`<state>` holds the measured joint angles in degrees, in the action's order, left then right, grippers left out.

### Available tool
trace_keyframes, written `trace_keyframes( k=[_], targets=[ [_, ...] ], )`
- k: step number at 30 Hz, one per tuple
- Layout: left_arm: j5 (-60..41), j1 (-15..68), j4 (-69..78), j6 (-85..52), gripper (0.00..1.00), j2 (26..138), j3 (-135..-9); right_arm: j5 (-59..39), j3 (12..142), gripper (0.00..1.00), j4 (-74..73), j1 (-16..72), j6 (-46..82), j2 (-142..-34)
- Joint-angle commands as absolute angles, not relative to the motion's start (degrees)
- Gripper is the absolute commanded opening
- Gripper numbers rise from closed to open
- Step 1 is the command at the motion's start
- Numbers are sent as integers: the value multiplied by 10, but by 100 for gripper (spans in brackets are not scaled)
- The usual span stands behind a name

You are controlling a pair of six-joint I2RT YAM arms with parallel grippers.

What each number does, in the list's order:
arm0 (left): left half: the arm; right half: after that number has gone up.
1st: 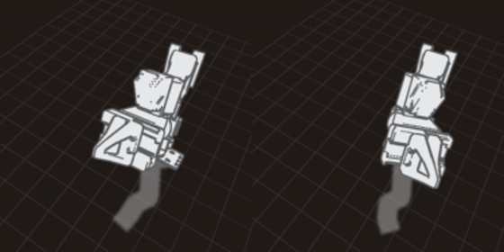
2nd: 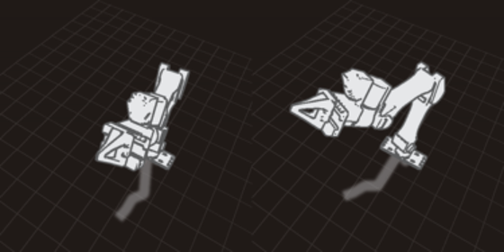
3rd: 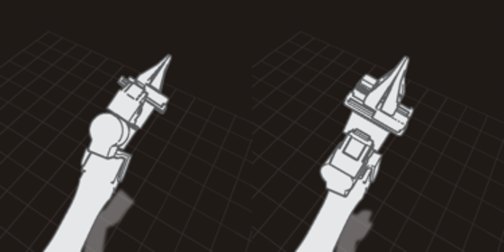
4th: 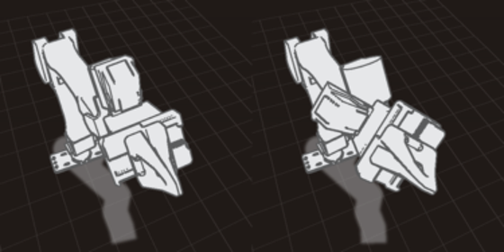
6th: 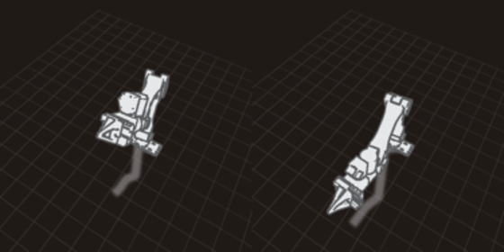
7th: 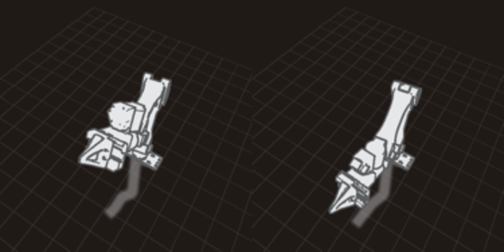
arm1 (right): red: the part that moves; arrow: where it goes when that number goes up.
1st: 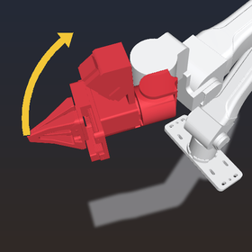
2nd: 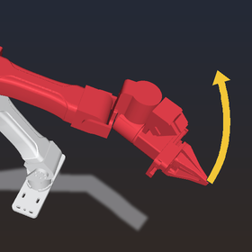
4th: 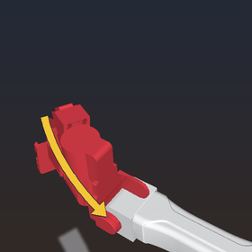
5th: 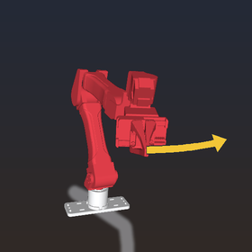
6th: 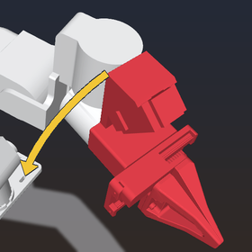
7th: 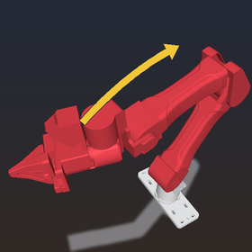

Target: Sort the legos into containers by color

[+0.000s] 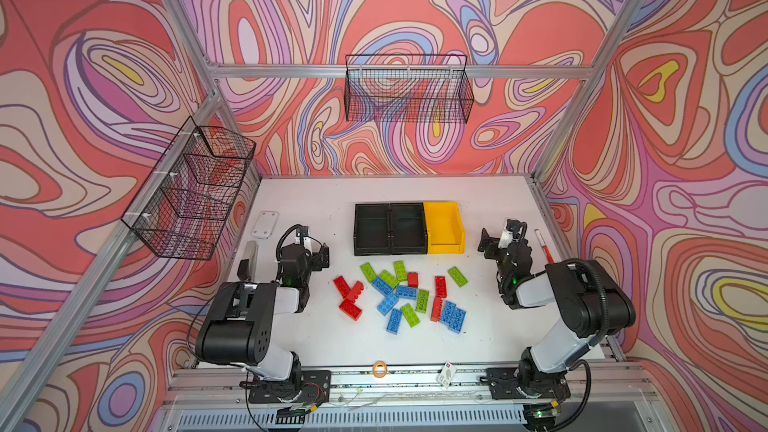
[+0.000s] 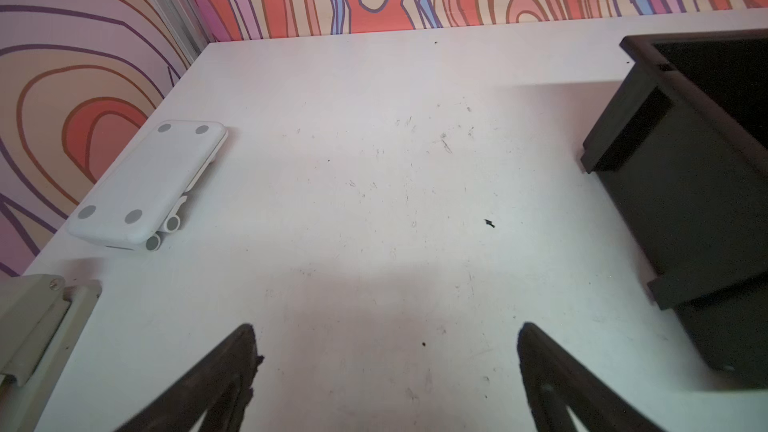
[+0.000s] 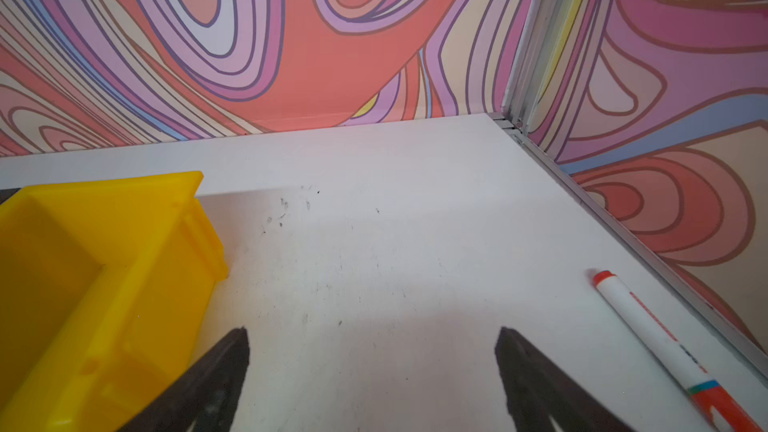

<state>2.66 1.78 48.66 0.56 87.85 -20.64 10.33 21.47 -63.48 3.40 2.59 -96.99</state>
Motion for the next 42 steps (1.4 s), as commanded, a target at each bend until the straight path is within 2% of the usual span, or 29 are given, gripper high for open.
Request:
trace_keyframes(
  k=[1,39,40,41,42],
  targets=[
    [30,14,510,-1,100,883,-216,110,222,98,-651,31,16,-979],
    [26,12,504,0,100,884,-220,105,223,98,-647,30,18,-980],
    [26,12,504,-2,100,884,-220,107,224,96,-647,30,18,-981],
    [25,12,504,-2,100,884,-220,107,224,89,-646,30,18,-981],
    [22,11,501,-3,91,884,-221,107,223,82,-647,30,18,-980]
  ],
)
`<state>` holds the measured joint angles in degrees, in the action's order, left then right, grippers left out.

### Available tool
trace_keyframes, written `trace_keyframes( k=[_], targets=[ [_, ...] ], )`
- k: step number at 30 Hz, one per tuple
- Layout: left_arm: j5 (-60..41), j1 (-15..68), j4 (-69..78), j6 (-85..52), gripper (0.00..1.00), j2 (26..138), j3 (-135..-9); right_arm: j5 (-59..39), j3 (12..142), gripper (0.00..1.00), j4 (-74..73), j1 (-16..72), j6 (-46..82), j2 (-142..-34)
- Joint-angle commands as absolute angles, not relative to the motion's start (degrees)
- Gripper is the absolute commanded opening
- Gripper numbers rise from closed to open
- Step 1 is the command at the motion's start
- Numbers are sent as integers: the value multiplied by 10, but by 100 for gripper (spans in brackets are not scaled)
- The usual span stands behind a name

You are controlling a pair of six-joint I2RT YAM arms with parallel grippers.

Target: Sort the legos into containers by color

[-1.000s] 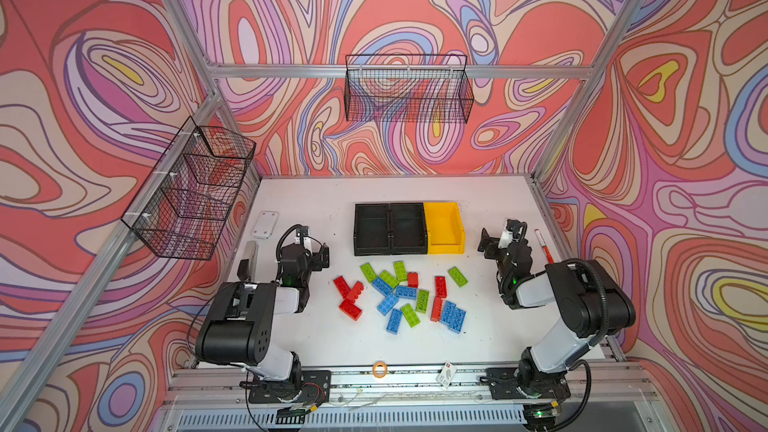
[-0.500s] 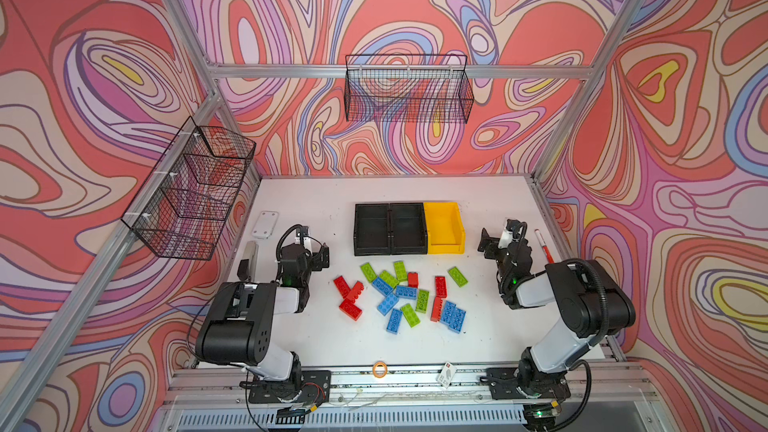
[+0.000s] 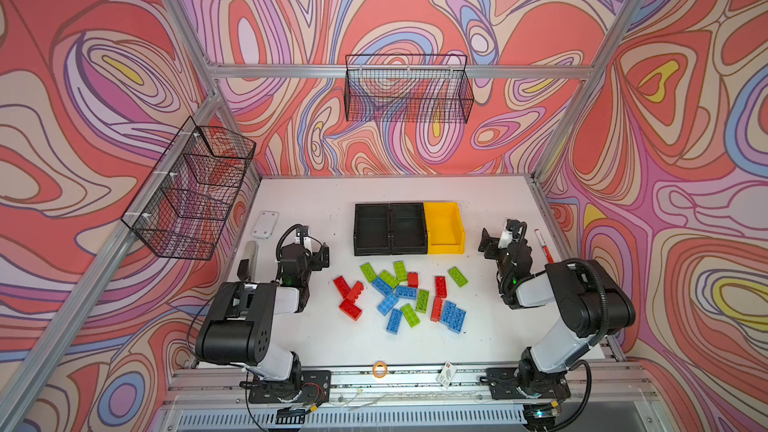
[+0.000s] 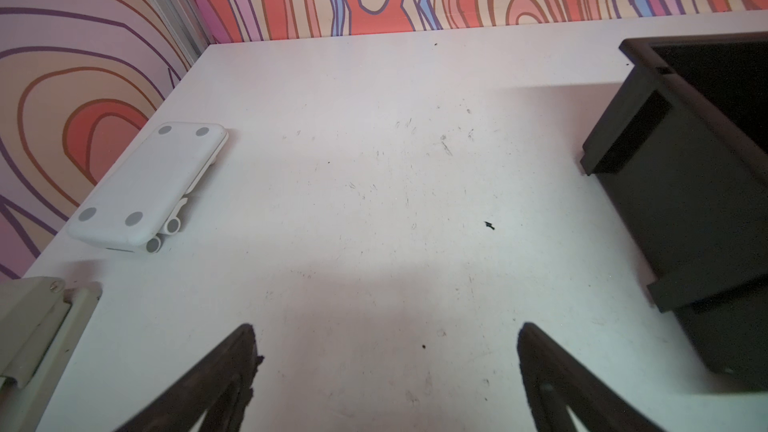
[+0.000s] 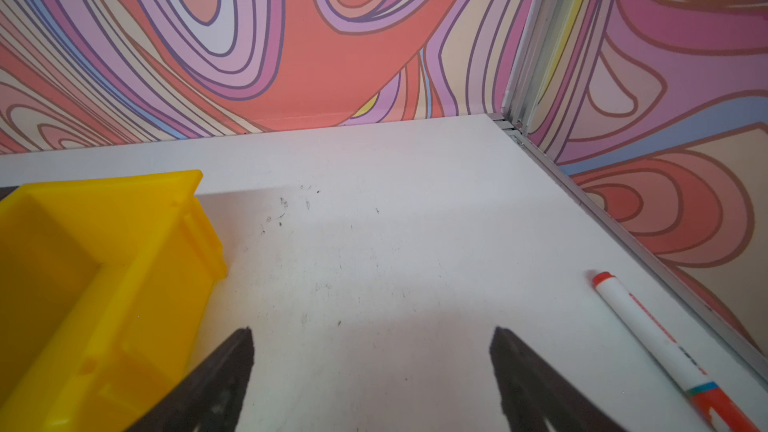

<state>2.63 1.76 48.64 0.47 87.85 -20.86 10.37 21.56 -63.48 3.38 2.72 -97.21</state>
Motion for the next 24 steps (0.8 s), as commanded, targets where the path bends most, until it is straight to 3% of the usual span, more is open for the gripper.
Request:
trace_keyframes(
  k=[1,4,6,11,16,21,24],
  targets=[
    [19,7,500,-7,87,883,-223,108,223,79,-647,30,18,-980],
    [67,-1,446,-34,82,854,-239,120,241,78,-604,31,20,-956],
    [93,0,349,-41,77,798,-269,135,309,77,-436,30,28,-904],
    [116,18,162,-116,69,657,-351,96,422,73,-198,40,73,-847],
    [85,86,-34,-185,69,543,-389,56,348,73,-91,80,140,-703],
    [122,169,-192,-251,67,406,-343,-39,262,73,-1,101,227,-560],
    [81,180,-248,-332,64,347,-312,-61,226,73,35,102,252,-524]
  ],
)
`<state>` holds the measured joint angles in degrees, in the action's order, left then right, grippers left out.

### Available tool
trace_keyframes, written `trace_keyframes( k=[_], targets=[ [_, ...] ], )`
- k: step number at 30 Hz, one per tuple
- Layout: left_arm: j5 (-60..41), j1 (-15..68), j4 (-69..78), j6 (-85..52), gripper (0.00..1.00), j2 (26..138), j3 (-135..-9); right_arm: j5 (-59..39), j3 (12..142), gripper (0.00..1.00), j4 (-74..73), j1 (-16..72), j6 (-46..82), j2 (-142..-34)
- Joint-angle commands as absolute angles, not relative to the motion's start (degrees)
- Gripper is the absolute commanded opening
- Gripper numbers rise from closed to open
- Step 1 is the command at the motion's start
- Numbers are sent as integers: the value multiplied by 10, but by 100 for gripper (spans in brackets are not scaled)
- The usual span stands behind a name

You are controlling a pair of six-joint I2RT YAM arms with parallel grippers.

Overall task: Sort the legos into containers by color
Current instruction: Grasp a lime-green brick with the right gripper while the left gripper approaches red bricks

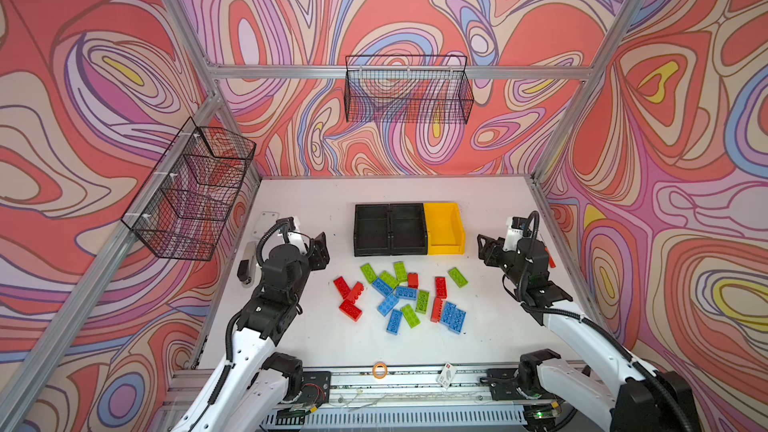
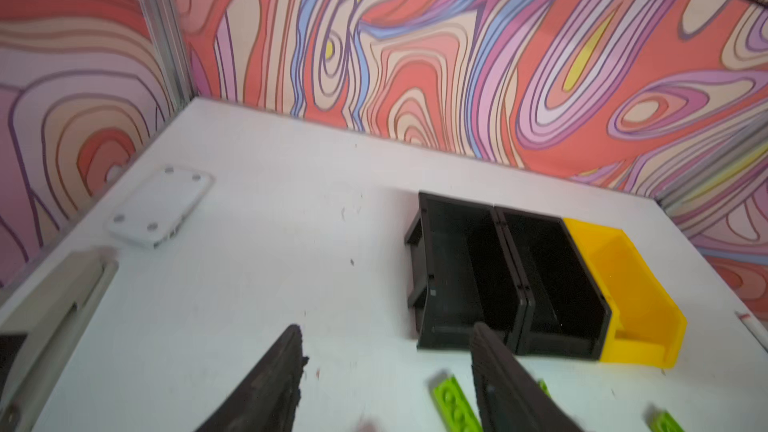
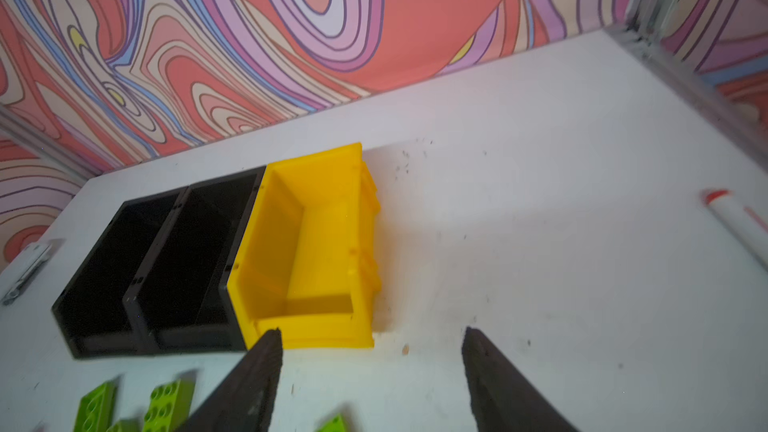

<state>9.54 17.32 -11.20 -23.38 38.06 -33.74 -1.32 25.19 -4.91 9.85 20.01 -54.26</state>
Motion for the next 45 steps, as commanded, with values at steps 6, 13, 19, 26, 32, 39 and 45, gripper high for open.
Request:
trace_keyframes(
  k=[6,13,19,26,32,39,45],
  targets=[
    [53,195,-297,-388,63,294,-245,-50,209,73,64,131,277,-566],
    [59,196,-300,-376,66,310,-246,-14,248,75,71,185,257,-660],
    [59,196,-280,-375,69,332,-251,2,295,78,84,221,245,-729],
    [53,196,-261,-374,70,361,-255,73,346,76,116,262,255,-807],
    [51,196,-257,-369,70,366,-257,122,382,71,153,276,277,-860],
    [53,196,-246,-368,70,365,-244,128,380,48,151,289,286,-864],
    [48,196,-242,-376,70,388,-249,117,375,31,154,289,290,-839]
  ],
)
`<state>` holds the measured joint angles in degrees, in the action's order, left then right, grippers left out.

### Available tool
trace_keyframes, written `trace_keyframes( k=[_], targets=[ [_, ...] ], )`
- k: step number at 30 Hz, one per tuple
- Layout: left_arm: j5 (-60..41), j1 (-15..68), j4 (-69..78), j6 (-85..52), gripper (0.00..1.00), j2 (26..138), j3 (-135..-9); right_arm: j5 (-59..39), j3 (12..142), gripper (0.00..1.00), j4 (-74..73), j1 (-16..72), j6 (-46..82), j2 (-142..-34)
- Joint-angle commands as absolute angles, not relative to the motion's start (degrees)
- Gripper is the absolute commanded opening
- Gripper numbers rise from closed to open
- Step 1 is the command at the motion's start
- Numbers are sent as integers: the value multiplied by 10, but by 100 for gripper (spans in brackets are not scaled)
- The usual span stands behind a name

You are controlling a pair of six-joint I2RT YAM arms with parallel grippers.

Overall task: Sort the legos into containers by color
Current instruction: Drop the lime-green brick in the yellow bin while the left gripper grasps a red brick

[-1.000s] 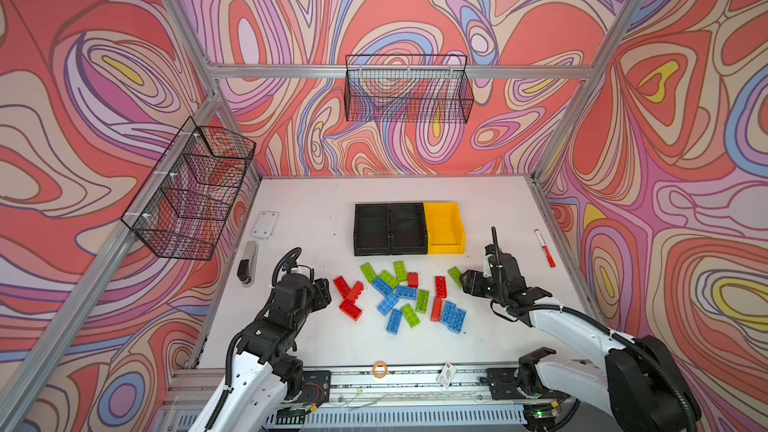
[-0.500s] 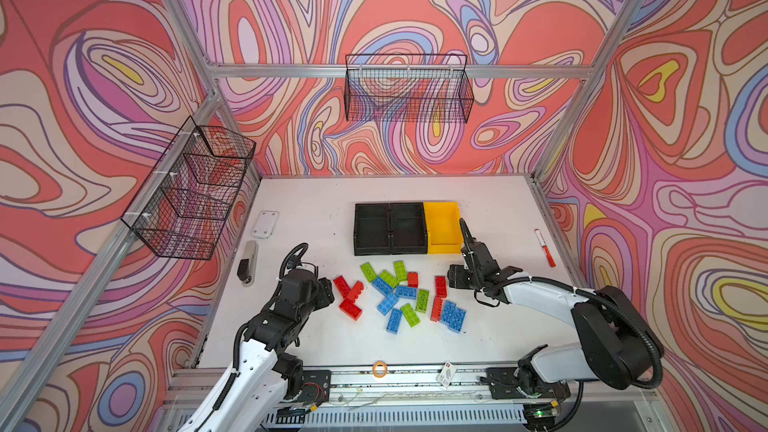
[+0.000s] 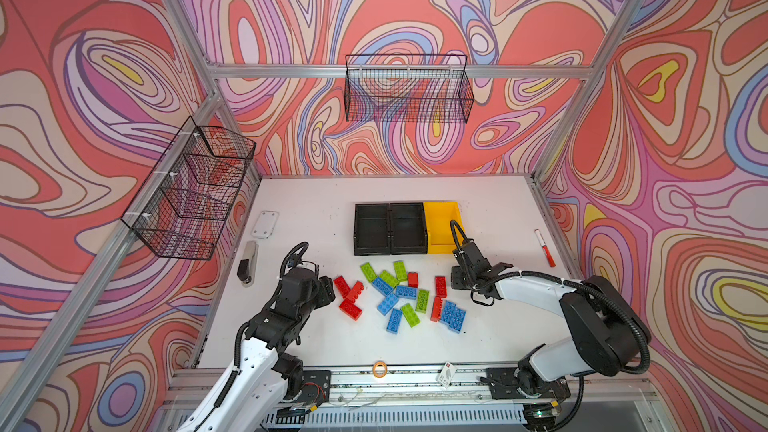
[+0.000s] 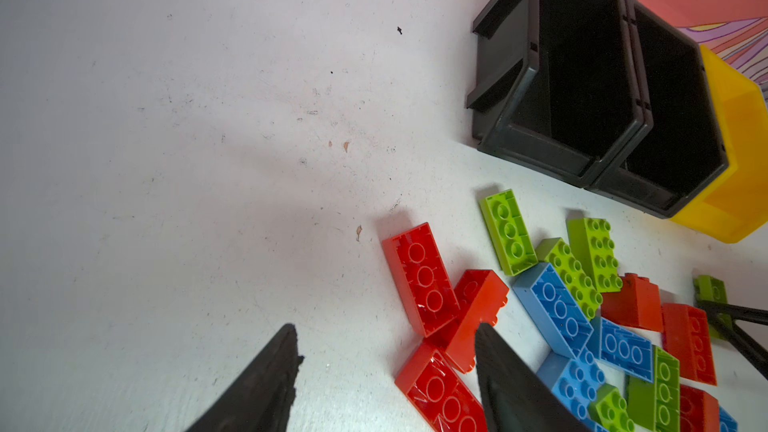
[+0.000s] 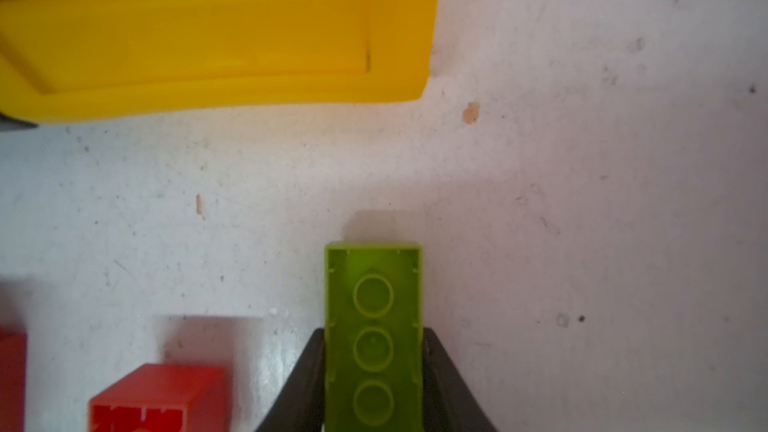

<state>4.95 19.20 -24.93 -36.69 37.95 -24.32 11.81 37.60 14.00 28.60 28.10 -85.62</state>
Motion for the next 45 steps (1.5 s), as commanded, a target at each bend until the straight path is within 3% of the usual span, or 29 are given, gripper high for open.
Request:
trace_keyframes(
  k=[1,13,19,23,29,36,45],
  targets=[
    [49,196,-244,-376,69,392,-254,117,376,29,157,290,291,-829],
    [40,196,-292,-401,70,409,-285,116,460,29,209,289,257,-720],
    [21,196,-296,-427,72,424,-287,104,608,28,210,289,220,-876],
    [21,196,-283,-428,74,429,-279,154,683,28,210,289,223,-969],
    [13,196,-250,-425,76,467,-280,160,734,35,201,286,248,-1029],
    [0,196,-171,-431,76,555,-272,133,766,59,204,277,267,-1068],
    [19,196,-126,-454,78,607,-276,129,764,62,215,260,259,-1014]
  ],
)
